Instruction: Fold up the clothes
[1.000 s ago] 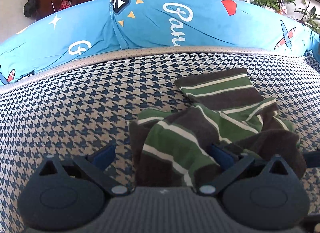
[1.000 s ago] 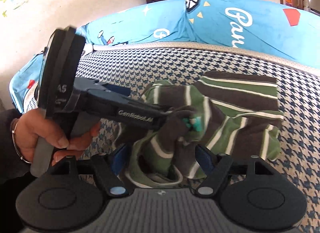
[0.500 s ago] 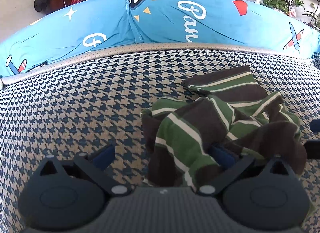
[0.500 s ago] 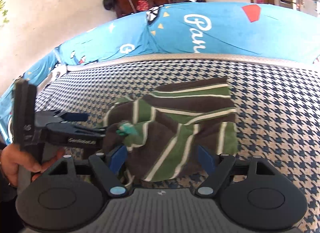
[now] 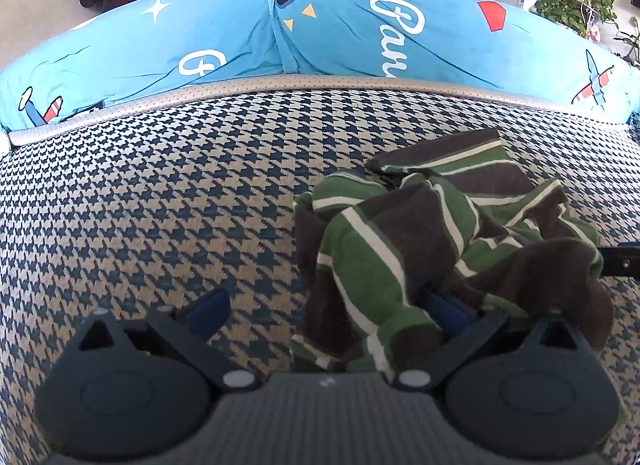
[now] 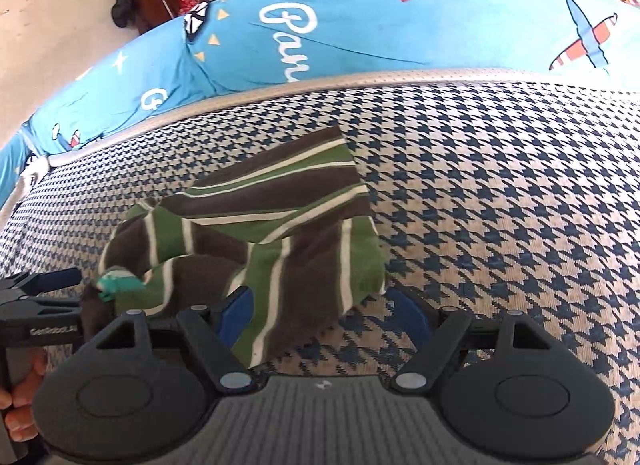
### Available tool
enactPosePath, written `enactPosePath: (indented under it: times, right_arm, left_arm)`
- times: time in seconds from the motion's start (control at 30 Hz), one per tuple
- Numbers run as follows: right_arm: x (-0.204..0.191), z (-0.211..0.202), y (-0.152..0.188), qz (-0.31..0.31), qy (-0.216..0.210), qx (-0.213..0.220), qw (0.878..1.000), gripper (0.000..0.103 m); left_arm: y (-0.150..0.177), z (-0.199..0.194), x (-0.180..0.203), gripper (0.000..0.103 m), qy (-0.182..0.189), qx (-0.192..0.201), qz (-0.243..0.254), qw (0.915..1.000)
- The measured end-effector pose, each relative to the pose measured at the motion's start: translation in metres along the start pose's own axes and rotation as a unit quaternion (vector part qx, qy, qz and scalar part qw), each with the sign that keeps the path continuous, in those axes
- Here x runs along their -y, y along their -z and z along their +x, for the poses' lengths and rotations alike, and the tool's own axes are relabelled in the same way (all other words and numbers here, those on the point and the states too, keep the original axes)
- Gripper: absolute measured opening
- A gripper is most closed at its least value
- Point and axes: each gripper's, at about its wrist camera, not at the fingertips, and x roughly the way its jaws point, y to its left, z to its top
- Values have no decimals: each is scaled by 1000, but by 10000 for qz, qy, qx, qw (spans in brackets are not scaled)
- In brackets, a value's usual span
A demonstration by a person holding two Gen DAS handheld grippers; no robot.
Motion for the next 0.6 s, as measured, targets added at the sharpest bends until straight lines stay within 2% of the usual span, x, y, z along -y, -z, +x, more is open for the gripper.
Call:
enactPosePath:
  times: [0.3, 0.6]
  right_arm:
    - [1, 20, 2, 119, 187, -258, 9994, 79]
    - [-8, 24, -1, -75, 276, -174, 9994, 82]
  left_arm:
    - [1, -1, 2, 103, -27, 21, 22, 10000]
    - [1, -2, 4, 103, -66, 68, 60, 9999]
